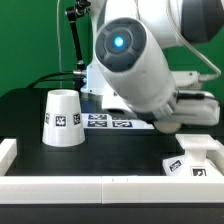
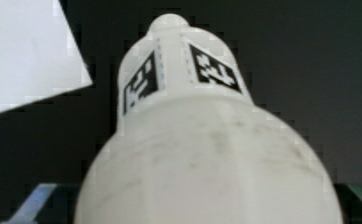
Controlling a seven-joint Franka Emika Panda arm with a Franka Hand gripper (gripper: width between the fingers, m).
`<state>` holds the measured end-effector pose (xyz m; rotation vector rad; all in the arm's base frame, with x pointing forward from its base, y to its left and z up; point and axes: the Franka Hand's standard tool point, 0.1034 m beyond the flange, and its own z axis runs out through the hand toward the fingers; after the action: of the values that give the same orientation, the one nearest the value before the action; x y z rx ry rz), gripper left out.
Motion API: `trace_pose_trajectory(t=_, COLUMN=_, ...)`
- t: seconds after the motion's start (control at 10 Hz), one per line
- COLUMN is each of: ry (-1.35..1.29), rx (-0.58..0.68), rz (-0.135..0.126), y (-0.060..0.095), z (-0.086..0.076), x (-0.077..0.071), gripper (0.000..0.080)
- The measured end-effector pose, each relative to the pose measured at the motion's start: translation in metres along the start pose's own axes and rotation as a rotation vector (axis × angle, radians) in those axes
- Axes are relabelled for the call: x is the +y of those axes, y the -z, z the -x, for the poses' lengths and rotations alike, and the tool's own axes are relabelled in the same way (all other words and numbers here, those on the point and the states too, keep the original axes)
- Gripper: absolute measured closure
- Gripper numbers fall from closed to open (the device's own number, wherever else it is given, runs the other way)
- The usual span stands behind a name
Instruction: Assemble lamp
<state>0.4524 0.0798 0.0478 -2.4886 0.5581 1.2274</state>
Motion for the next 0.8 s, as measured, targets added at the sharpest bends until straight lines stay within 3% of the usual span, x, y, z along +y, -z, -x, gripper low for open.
trace_pose_trajectory(t=0.2, ry=0.002, rx=-0.001, rz=-0.027, y=0.036, z=0.014, x=0.004, gripper=0.0222)
trace_pose_trajectory(t=0.3, ry=-0.01, rx=0.022, rz=-0.036, y=0.047, z=0.014, x=0.003, gripper=0.0222)
trace_pose_trajectory(t=0.5, ry=-0.01, rx=0.046, rz=-0.037, y=0.045, z=0.01, x=0.003, gripper=0.0222)
trace_pose_trajectory(t=0.7, ry=-0.004, rx=0.207, rz=-0.05, y=0.053, z=0.0, x=-0.004, gripper=0.0222)
trace_pose_trajectory(t=0.8, ry=0.0, rx=0.273, rz=-0.052, y=0.054, z=0.003, x=-0.004, gripper=0.0222)
